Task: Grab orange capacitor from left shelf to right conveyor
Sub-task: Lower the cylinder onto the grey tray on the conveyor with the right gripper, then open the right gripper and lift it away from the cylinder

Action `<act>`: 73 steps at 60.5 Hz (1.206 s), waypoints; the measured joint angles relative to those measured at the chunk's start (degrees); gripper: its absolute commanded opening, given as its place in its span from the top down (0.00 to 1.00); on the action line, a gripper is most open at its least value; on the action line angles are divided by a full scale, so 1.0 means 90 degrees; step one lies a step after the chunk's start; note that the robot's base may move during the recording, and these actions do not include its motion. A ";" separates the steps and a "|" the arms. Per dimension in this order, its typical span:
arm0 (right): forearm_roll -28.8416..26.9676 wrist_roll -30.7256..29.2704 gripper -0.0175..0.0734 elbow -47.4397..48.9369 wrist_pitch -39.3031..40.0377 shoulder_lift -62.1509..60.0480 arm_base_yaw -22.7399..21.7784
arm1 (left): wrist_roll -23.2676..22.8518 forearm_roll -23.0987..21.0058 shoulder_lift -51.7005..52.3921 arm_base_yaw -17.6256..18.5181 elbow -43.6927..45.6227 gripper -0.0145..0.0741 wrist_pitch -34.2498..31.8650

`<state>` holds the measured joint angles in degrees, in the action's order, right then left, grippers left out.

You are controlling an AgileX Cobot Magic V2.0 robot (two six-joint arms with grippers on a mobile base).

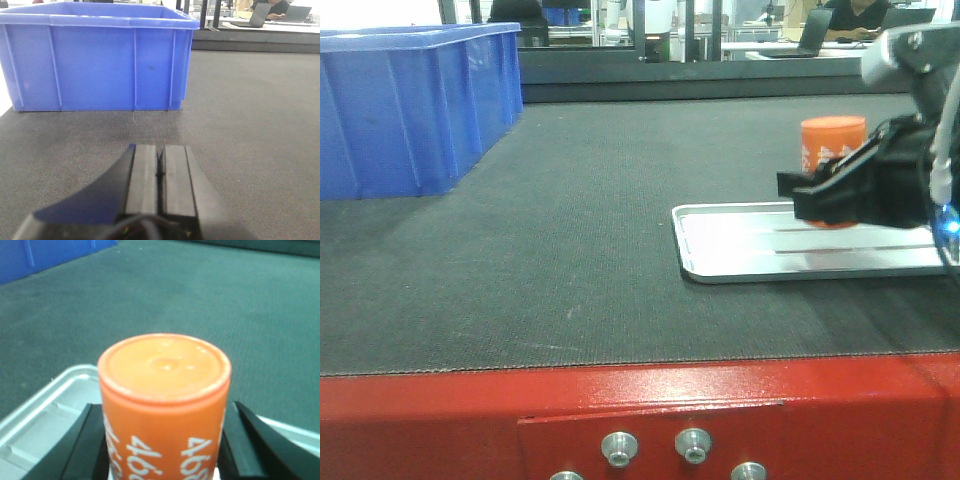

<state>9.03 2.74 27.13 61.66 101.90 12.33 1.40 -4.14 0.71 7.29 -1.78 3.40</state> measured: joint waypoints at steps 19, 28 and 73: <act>0.0000 0.0000 0.55 0.0013 0.0139 0.0293 0.0000 | 0.0009 0.0000 0.0000 0.0000 0.0000 0.98 0.0000; 0.0000 0.0000 0.19 0.0013 0.0149 0.0293 0.0000 | 0.0009 0.0000 0.0000 0.0000 0.0000 0.98 0.0000; 0.0116 0.1236 0.14 0.0140 -0.3469 -0.3050 0.0086 | 0.0009 0.0000 0.0000 0.0000 0.0000 0.98 0.0000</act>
<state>10.07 13.86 28.39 30.43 74.44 13.10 1.48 -4.14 0.71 7.29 -1.78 3.40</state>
